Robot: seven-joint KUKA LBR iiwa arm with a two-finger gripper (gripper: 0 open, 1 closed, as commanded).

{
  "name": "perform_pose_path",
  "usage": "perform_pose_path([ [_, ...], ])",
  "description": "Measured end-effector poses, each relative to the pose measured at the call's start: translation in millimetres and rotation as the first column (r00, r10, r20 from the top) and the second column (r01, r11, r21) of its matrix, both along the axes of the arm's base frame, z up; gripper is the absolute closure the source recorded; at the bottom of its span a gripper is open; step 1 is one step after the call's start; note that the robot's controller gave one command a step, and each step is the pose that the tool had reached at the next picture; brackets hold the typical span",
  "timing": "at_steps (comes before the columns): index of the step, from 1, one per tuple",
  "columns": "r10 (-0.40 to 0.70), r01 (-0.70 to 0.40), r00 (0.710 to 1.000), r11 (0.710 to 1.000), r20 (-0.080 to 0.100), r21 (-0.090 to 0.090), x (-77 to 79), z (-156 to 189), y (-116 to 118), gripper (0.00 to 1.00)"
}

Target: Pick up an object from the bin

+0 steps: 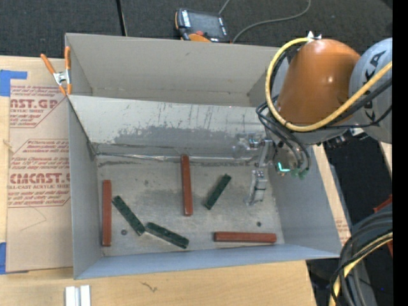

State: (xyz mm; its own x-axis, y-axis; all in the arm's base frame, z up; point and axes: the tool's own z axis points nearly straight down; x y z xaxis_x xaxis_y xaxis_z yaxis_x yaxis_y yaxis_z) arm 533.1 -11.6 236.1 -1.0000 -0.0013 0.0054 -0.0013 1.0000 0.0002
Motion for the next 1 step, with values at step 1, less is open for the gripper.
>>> perform_pose_path([
  [1,0.064,-0.064,0.998,0.998,0.001,0.001,-2.7,-169.9,33.1,0.00],
])
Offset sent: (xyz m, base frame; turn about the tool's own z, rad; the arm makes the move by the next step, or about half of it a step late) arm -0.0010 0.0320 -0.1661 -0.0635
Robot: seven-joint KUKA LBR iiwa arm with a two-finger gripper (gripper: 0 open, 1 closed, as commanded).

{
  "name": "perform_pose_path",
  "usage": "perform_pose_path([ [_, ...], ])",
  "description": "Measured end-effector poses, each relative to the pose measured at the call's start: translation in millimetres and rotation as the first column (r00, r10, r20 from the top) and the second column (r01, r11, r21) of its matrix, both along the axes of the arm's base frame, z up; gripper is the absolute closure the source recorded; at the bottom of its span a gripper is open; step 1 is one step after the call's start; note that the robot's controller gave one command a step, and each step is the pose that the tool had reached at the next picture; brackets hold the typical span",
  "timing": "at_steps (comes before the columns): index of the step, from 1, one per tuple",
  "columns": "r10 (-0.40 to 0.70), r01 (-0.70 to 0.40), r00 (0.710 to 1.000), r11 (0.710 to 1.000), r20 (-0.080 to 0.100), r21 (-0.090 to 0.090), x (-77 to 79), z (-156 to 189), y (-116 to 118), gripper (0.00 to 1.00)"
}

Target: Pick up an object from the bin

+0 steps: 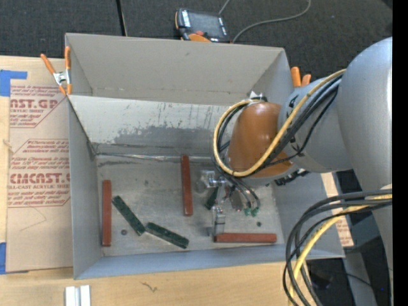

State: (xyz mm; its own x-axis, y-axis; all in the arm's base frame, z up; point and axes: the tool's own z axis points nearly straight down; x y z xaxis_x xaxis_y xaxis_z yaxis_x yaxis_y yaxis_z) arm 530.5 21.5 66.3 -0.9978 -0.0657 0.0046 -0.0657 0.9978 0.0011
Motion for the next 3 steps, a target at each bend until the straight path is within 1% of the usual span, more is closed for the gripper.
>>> perform_pose_path([
  [1,0.098,-0.098,0.995,0.995,0.005,-0.004,-3.6,3.7,-80.1,0.00],
  [2,0.102,-0.102,0.995,0.995,0.006,-0.001,-2.9,4.0,-75.7,1.00],
  [3,0.075,-0.075,0.997,0.997,0.016,-0.004,29.8,148.6,-105.3,1.00],
])
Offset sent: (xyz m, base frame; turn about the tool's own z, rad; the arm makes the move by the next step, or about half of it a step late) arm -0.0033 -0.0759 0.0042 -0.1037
